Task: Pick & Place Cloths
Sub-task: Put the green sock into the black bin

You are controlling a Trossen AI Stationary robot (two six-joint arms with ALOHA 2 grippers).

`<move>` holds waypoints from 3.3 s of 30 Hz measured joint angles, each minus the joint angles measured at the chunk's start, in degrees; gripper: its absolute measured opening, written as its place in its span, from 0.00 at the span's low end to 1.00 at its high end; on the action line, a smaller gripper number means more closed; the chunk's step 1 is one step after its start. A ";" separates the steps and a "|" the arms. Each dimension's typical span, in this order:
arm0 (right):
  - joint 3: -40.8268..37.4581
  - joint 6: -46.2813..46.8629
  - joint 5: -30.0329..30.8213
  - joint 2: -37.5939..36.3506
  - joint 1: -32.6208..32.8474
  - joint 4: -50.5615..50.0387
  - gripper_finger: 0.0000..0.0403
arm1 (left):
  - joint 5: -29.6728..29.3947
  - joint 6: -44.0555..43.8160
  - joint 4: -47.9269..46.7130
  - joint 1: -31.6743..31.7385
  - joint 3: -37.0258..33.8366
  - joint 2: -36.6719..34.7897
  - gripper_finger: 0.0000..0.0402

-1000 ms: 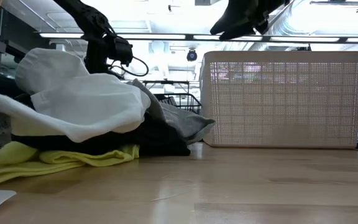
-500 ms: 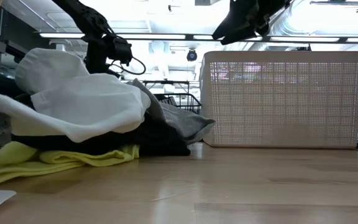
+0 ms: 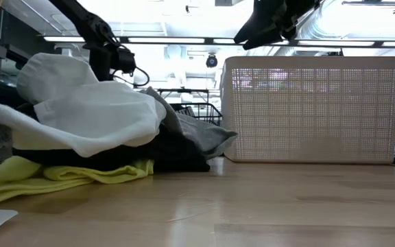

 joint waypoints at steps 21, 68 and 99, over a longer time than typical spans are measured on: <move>0.00 -0.21 -0.07 0.00 0.02 -1.00 0.66 | 1.03 -1.05 3.34 1.34 0.04 4.13 0.07; -0.02 1.50 -1.88 0.00 0.04 -3.06 0.66 | 20.39 -2.13 2.83 10.23 -0.17 3.80 0.06; 0.00 6.18 -11.44 0.00 0.17 -4.44 0.66 | 30.15 -4.00 8.19 12.30 -7.04 1.24 0.47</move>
